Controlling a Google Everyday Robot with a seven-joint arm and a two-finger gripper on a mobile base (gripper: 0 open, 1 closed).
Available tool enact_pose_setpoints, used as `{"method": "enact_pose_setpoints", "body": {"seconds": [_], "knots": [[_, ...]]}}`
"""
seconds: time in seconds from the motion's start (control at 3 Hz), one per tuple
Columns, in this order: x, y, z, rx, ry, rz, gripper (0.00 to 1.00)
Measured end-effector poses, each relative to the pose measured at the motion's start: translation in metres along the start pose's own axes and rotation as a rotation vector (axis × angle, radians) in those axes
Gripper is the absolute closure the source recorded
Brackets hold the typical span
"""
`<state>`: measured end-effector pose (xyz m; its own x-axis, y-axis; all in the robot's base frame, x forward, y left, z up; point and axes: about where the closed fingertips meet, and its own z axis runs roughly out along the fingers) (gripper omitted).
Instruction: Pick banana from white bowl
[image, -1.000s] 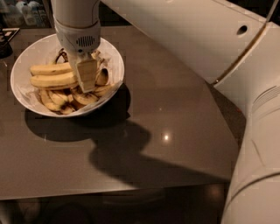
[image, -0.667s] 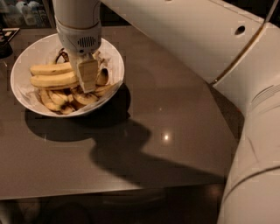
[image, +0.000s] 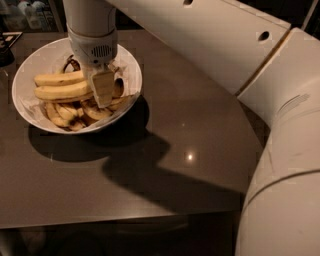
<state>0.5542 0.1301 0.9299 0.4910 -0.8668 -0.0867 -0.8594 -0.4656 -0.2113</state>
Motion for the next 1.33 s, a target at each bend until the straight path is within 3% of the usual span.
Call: {"method": "enact_pose_setpoints", "body": {"seconds": [0.33,1.33], "knots": [[0.0002,0.0008,0.0096,-0.020,-0.003,-0.001,0.41],[-0.0012,0.0022,0.0138,-0.018,0.015,-0.010,1.00]]}}
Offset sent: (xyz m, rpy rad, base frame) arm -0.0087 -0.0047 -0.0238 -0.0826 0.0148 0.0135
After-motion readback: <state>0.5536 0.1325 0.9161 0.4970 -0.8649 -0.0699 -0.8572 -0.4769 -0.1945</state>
